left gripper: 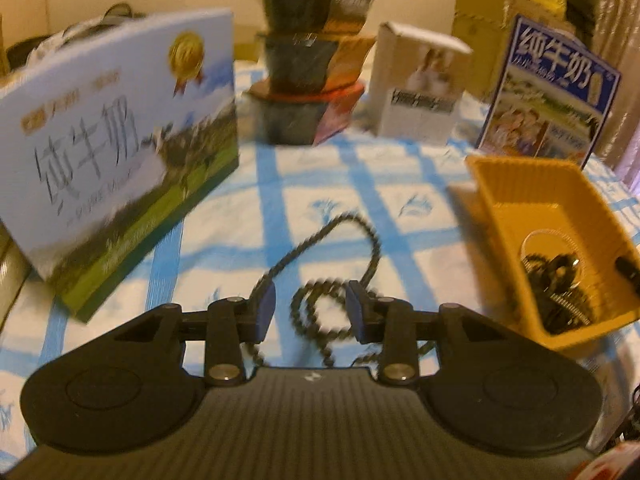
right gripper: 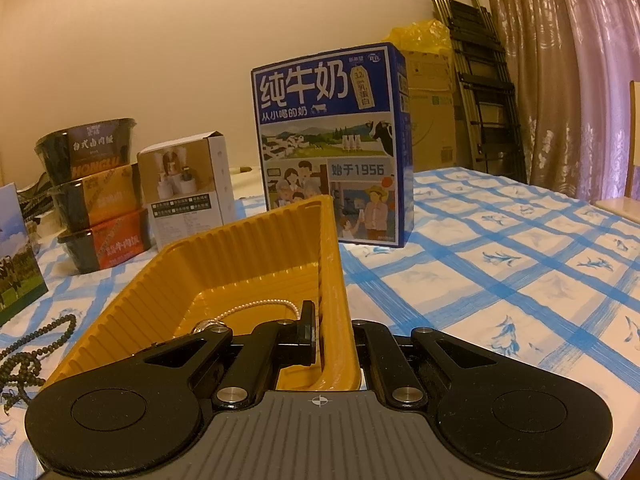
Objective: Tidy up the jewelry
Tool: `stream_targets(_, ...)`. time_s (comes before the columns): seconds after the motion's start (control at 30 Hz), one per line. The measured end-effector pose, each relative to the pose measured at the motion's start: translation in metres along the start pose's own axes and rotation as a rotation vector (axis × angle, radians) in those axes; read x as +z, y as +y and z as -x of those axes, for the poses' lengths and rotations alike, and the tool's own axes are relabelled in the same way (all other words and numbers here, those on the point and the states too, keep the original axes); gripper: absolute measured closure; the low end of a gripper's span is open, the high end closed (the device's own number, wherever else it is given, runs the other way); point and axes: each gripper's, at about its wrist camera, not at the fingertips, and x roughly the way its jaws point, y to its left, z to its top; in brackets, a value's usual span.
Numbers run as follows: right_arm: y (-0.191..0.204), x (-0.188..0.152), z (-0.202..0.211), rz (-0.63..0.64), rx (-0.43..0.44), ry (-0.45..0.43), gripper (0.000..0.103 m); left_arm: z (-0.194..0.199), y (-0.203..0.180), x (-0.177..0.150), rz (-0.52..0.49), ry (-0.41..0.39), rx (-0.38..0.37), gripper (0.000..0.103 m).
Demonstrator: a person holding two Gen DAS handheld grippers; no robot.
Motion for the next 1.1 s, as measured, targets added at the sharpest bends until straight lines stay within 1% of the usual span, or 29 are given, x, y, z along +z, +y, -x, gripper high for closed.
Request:
stream_targets(0.13,0.0,0.0,0.0,0.0,0.0,0.0,0.098,-0.017,0.007,-0.008,-0.02,0.028,0.049,0.069)
stream_targets(0.27,-0.001,-0.001,0.0,-0.002,0.0,0.001,0.098,-0.036,0.017,-0.008,-0.029,0.051,0.1,0.069)
stream_targets(0.4,-0.001,-0.001,0.0,-0.002,-0.001,0.001,0.098,-0.058,0.023,-0.008,-0.043,0.086,0.127,0.069)
stream_targets(0.47,-0.001,-0.001,0.001,-0.001,-0.001,0.002,0.098,-0.067,0.024,-0.008,-0.054,0.1,0.114,0.07)
stream_targets(0.57,-0.001,-0.003,-0.001,0.003,-0.005,0.004,0.098,-0.076,0.022,-0.008,-0.077,0.101,0.111,0.075)
stream_targets(0.63,-0.001,-0.003,-0.001,0.004,-0.006,0.006,0.098,-0.078,0.02,-0.007,-0.079,0.099,0.097,0.081)
stream_targets(0.77,-0.001,-0.003,-0.001,0.004,-0.006,0.006,0.098,-0.08,0.013,-0.008,-0.117,0.097,0.076,0.097)
stream_targets(0.87,-0.001,-0.003,-0.001,0.004,-0.005,0.007,0.098,-0.08,0.005,-0.008,-0.157,0.097,0.097,0.097)
stream_targets(0.97,-0.001,-0.003,-0.001,0.005,-0.006,0.006,0.098,-0.075,0.002,-0.003,-0.167,0.106,0.078,0.097)
stream_targets(1.03,0.0,-0.003,-0.001,0.006,-0.005,0.005,0.098,-0.064,-0.002,0.003,-0.189,0.087,0.067,0.097)
stream_targets(1.1,-0.001,-0.004,-0.002,0.005,-0.003,0.006,0.098,-0.046,-0.005,0.014,-0.206,0.048,0.055,0.097)
